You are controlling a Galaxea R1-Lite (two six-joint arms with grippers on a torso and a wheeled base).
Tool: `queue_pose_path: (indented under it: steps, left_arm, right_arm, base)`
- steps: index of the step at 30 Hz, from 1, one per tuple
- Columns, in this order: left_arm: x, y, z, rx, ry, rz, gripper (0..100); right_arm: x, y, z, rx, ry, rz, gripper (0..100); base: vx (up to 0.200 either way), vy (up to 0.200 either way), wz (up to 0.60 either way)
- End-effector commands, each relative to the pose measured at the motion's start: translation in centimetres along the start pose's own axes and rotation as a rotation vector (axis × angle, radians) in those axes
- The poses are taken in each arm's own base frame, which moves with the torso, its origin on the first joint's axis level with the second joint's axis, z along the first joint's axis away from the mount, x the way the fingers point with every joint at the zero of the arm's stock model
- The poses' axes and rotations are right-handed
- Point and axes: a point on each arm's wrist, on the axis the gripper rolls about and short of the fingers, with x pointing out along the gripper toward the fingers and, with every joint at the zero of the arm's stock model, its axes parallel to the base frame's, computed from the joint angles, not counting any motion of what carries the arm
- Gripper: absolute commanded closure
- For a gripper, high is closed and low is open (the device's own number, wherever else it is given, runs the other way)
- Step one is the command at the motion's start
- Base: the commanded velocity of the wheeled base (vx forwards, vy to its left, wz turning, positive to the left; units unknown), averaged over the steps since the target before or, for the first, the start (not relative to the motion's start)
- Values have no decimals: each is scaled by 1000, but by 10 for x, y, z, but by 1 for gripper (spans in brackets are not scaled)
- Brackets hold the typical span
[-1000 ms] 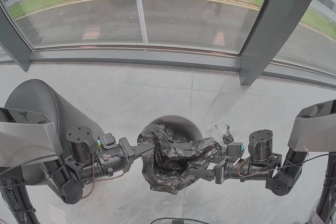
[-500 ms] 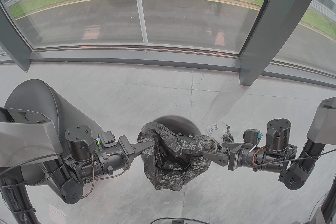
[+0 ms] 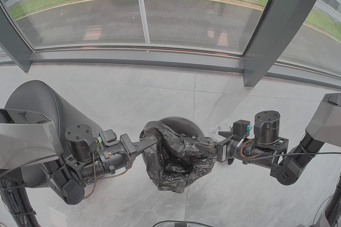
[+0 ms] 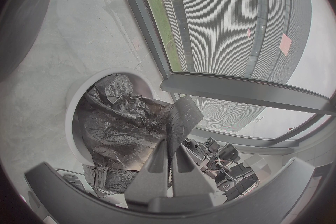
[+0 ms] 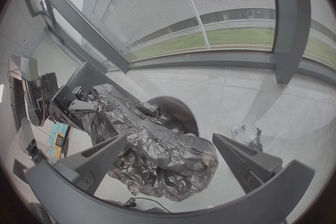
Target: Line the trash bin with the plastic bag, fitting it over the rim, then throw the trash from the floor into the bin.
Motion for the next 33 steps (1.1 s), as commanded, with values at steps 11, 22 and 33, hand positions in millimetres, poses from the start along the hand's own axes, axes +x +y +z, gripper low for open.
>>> queue_pose_path:
  steps: [11, 22, 33]
  left_arm:
    - [1, -3, 6, 42, -18, -16, 100]
    - [1, -4, 7, 45, -21, -21, 100]
    - [1, -4, 6, 44, -19, -19, 100]
  right_arm:
    - [42, 33, 8, -237, 55, -45, 0]
    - [64, 31, -10, -283, 102, -46, 0]
    - [74, 25, -13, -278, 107, -57, 100]
  base:
    - [0, 0, 0]
    - [0, 0, 0]
    - [0, 0, 0]
